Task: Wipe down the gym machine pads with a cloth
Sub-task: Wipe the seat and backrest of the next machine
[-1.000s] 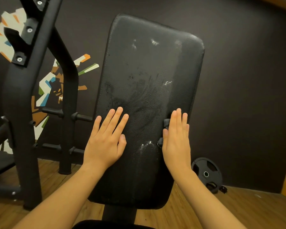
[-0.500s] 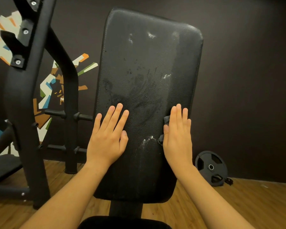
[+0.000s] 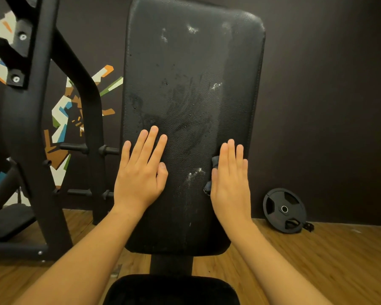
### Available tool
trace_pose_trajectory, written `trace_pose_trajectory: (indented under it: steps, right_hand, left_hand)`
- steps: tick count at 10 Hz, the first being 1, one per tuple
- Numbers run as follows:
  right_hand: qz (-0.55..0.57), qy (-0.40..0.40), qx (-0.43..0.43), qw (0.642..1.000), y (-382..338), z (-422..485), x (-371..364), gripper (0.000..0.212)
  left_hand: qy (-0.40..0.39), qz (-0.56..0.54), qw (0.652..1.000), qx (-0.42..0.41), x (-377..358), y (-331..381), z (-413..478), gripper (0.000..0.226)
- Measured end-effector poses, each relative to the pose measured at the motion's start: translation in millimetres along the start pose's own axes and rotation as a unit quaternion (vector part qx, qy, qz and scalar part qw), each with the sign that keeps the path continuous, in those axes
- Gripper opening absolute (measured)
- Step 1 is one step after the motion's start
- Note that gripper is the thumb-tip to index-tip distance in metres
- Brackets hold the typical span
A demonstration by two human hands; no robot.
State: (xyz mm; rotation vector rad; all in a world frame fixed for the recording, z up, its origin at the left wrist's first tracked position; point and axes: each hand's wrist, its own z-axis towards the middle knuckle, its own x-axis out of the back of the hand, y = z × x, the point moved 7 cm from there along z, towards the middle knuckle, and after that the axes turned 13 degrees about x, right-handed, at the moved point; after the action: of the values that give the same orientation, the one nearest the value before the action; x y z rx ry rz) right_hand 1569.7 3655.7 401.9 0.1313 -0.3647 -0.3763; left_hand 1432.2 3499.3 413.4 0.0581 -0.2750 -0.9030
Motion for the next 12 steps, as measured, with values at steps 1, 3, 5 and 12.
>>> trace_pose_trajectory:
  steps: [1,3,5,12]
  right_hand:
    - [0.006,-0.005,0.015,1.0,5.2,16.8,3.5,0.06]
    - [0.034,0.009,-0.001,0.999,-1.4,-4.5,0.3,0.062]
    - [0.007,-0.009,0.008,1.0,2.8,9.3,0.6,0.061]
    - [0.038,-0.012,-0.015,0.999,-18.1,-60.3,-17.2,0.071]
  left_hand:
    - [-0.002,-0.001,1.0,-0.001,-1.2,-0.1,-0.4,0.061]
    - [0.002,-0.003,1.0,-0.001,-0.3,0.6,-0.5,0.061]
    - [-0.001,-0.003,1.0,-0.002,0.0,0.4,0.1,0.061]
    - [0.007,0.002,1.0,-0.003,3.0,1.0,-0.3,0.061]
